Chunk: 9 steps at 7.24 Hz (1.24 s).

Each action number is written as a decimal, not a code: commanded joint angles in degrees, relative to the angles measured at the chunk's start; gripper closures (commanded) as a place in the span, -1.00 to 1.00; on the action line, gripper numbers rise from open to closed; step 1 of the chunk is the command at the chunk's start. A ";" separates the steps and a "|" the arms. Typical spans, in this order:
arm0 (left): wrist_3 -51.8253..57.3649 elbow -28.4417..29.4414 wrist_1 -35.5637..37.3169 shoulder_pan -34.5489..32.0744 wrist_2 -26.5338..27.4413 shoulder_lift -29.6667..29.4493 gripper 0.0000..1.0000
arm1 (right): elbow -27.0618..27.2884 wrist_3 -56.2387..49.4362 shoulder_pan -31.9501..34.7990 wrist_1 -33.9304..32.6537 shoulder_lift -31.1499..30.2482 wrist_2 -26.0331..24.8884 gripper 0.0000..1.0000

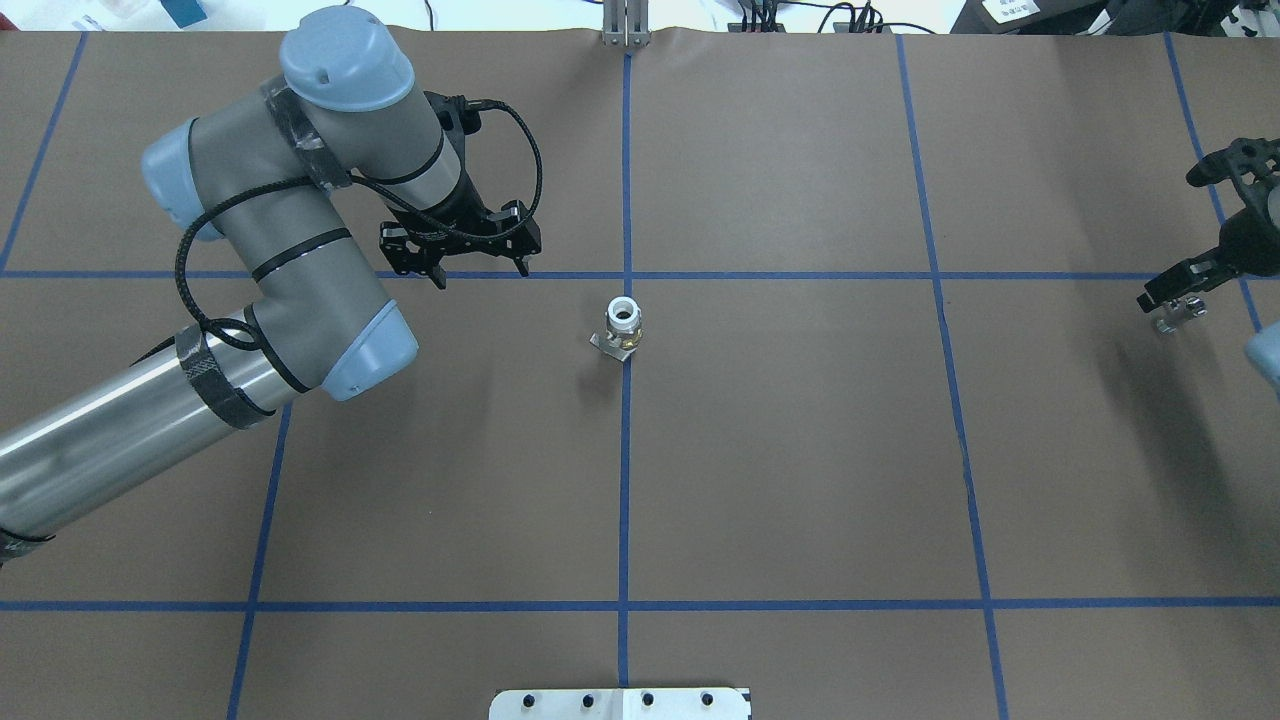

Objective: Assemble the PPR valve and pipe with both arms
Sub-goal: 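Move the right gripper down over the chrome pipe fitting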

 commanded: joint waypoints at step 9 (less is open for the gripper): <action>-0.23 0.00 0.00 0.07 0.00 0.01 -1.00 | 0.36 -0.62 -0.08 -0.20 -2.75 0.60 -0.30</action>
